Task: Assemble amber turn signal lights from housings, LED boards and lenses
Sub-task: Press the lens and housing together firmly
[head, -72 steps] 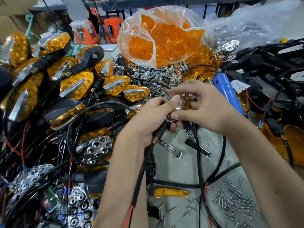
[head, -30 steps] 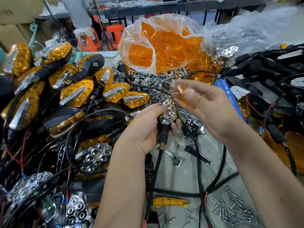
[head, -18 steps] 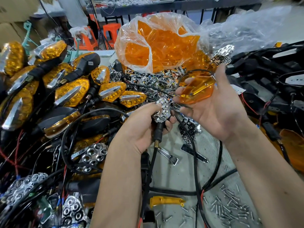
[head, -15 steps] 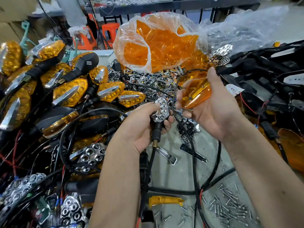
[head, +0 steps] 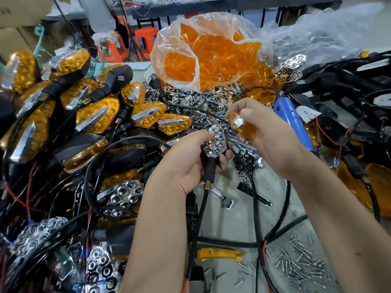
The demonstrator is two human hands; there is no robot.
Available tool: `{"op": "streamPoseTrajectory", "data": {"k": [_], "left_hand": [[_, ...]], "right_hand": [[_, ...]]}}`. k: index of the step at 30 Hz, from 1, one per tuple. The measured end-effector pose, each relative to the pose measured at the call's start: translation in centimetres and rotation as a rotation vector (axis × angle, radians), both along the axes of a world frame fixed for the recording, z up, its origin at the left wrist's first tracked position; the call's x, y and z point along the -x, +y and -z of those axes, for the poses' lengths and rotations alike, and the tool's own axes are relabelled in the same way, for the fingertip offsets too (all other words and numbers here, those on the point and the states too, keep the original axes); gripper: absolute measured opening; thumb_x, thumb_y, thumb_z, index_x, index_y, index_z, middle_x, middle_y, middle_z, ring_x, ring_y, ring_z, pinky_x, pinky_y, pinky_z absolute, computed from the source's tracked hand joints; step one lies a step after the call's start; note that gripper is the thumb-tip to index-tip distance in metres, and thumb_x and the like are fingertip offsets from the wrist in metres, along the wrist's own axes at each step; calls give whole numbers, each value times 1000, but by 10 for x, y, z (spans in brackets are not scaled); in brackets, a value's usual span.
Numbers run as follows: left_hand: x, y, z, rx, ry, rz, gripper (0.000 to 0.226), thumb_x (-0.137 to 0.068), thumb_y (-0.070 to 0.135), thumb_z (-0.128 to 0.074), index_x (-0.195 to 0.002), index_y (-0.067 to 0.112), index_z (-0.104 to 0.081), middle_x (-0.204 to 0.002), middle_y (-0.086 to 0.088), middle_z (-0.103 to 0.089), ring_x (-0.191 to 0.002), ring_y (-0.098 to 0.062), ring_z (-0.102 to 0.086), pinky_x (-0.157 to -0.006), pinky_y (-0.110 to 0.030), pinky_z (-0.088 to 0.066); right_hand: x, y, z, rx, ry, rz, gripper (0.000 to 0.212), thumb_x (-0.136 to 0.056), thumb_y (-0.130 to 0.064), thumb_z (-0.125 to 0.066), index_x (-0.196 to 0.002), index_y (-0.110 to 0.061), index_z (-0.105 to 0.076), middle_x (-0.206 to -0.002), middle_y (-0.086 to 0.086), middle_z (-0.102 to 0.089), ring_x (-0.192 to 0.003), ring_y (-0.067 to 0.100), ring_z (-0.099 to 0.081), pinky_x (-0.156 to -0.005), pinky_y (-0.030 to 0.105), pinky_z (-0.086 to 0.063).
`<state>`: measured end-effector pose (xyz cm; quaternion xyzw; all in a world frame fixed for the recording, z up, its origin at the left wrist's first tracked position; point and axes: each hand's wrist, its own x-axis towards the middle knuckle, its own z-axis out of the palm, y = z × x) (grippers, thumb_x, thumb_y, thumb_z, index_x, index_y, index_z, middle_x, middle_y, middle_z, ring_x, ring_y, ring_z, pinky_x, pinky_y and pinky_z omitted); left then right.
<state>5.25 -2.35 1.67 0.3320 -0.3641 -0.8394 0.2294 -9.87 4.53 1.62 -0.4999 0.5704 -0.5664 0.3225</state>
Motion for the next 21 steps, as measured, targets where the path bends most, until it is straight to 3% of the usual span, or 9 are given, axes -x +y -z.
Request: {"op": "streamPoseTrajectory", "data": {"k": [4, 7, 9, 13, 17, 21], "left_hand": [[1, 1, 0, 27, -60, 36, 21, -105, 16, -45, -115, 1, -56, -88, -17, -63, -63, -22, -60, -51, -23, -45], [1, 1, 0, 48, -70, 39, 21, -106, 15, -44, -114, 1, -58, -87, -17, -62, -62, -22, -59, -50, -22, -46], [2, 1, 0, 71, -72, 22, 17, -106, 11, -45, -115, 4, -57, -86, -18, -62, -61, -23, -59, -48, -23, -46], [4, 0, 3, 147, -103, 19, 15, -104, 6, -45, -113, 6, -57, -81, -16, -63, -64, -24, -56, -47, -23, -44], [5, -2, 5, 162, -86, 23, 20, -105, 5, -46, -121, 6, -59, -83, -16, -61, -60, -20, -59, -44, -21, -45], [3, -4, 7, 167, -45, 3, 15, -107, 4, -40, -117, 5, -51, -84, -17, -61, -58, -18, -59, -46, -19, -45]], "right_hand": [[0, 1, -1, 107, 212, -25, 11, -93, -23, -65, -99, -16, -70, -84, -1, -64, -78, 14, -59, -72, 35, -52], [-1, 0, 4, 169, 58, -17, 21, -84, -23, -83, -99, -15, -70, -84, 9, -66, -78, 20, -59, -73, 42, -55], [2, 0, 5, 155, -91, -11, 34, -74, -31, -86, -100, -15, -71, -88, 12, -70, -81, 23, -65, -76, 36, -58], [6, 2, 4, 122, -187, -48, 28, -73, -30, -84, -97, -16, -78, -93, 9, -76, -84, 18, -71, -75, 23, -57], [4, -1, 6, 81, -163, -13, 22, -78, -28, -79, -96, -17, -79, -91, 7, -75, -80, 16, -67, -71, 24, -53], [12, -1, 4, 82, -550, 94, 17, -100, -19, -59, -102, -9, -73, -89, 3, -75, -76, 13, -62, -66, 22, -47]]}}
